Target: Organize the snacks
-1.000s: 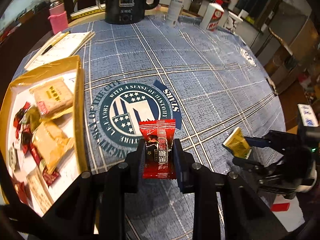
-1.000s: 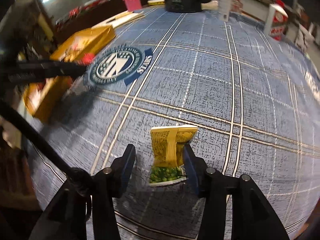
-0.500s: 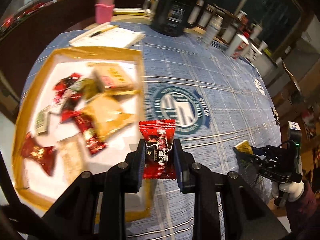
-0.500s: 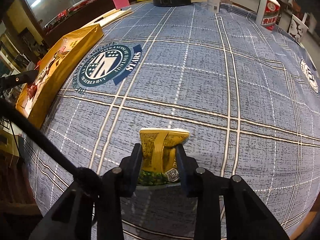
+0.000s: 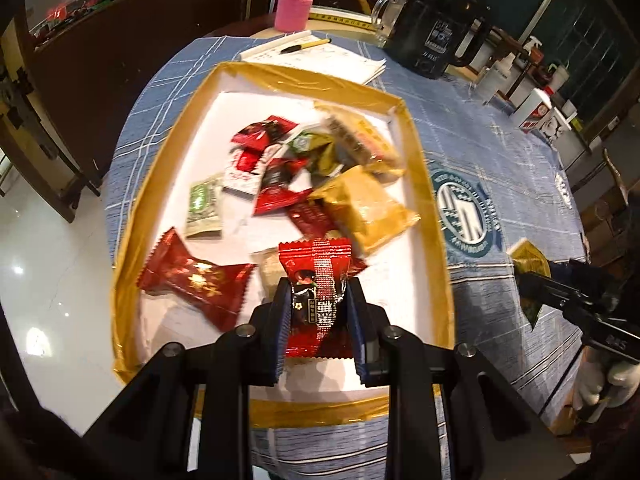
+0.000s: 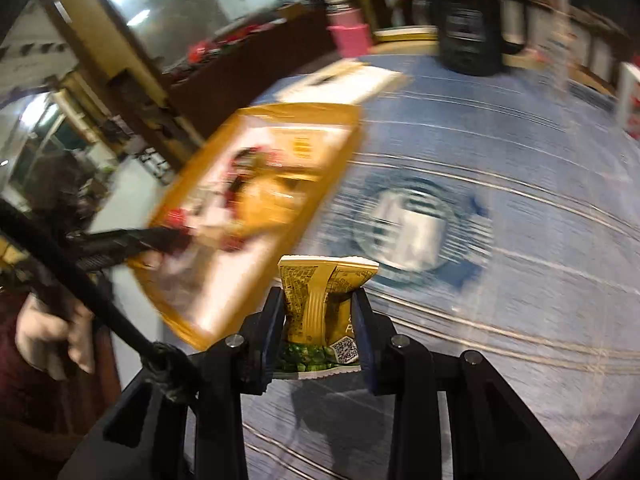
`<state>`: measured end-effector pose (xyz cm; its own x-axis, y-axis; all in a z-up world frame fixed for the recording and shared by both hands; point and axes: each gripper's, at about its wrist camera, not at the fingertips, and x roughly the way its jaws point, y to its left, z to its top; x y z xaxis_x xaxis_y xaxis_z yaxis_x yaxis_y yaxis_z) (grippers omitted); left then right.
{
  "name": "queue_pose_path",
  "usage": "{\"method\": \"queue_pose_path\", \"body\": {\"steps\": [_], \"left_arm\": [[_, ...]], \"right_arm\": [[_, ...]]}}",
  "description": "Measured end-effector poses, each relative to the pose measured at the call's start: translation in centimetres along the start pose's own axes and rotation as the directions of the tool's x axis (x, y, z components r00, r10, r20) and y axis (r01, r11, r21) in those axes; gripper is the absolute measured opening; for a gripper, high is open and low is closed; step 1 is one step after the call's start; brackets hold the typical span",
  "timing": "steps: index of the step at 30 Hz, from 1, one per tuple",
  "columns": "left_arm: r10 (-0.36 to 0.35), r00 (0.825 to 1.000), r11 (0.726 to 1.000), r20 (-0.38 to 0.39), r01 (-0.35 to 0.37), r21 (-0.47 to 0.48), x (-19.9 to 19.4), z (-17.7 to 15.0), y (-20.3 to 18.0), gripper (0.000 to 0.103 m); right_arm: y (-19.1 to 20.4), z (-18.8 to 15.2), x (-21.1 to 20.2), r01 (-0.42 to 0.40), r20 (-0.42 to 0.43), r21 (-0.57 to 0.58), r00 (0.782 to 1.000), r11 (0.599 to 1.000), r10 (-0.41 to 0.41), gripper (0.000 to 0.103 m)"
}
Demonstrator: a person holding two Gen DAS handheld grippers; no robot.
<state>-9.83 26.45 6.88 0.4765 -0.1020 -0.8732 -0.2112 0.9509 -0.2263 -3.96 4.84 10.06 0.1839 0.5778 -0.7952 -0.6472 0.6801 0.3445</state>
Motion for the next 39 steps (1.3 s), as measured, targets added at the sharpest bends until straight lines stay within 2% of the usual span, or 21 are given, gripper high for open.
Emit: {"method": "queue_pose_path", "body": {"steps": [3,7,11,17,25,33,39], "left_arm": [[0.004,1.0,1.0,-0.003,-0.004,0.0,0.2,0.4,1.1,0.028],[0.038,0.999,0.999,-0.001,-0.038,0.012,0.5,1.4,2.5,0.028],[0.078,0.997,0.996,-0.003,-0.078,0.038,1.2,2.2,3.1,0.028],[0.126,0.992,0.989,-0.018,-0.124,0.079,2.7,3.1,3.2,0.029],[0.14,0.99,0.986,-0.027,-0.137,0.092,3.3,3.9,3.7,0.03],[0.16,0.987,0.985,-0.016,-0.158,0.072,2.6,4.4,4.5,0.052],[0.176,0.984,0.982,-0.004,-0.175,0.072,2.0,4.4,4.4,0.055]], "right_arm": [[3.7,1.5,2.7,-0.05,-0.024,-0.035,0.999,0.998,0.049,0.033],[6.6,2.7,5.8,-0.076,-0.064,-0.055,0.995,0.996,0.072,0.033],[7.9,2.8,8.5,-0.037,-0.105,-0.058,0.994,0.998,0.03,0.033],[7.9,2.7,11.0,0.027,-0.136,-0.049,0.99,0.998,-0.034,0.033],[8.2,2.6,11.6,0.087,-0.119,-0.067,0.988,0.994,-0.094,0.034],[8.4,2.8,11.6,0.085,-0.095,-0.046,0.991,0.995,-0.089,0.038],[9.4,2.5,10.6,0.073,-0.058,-0.054,0.995,0.996,-0.076,0.038]]}}
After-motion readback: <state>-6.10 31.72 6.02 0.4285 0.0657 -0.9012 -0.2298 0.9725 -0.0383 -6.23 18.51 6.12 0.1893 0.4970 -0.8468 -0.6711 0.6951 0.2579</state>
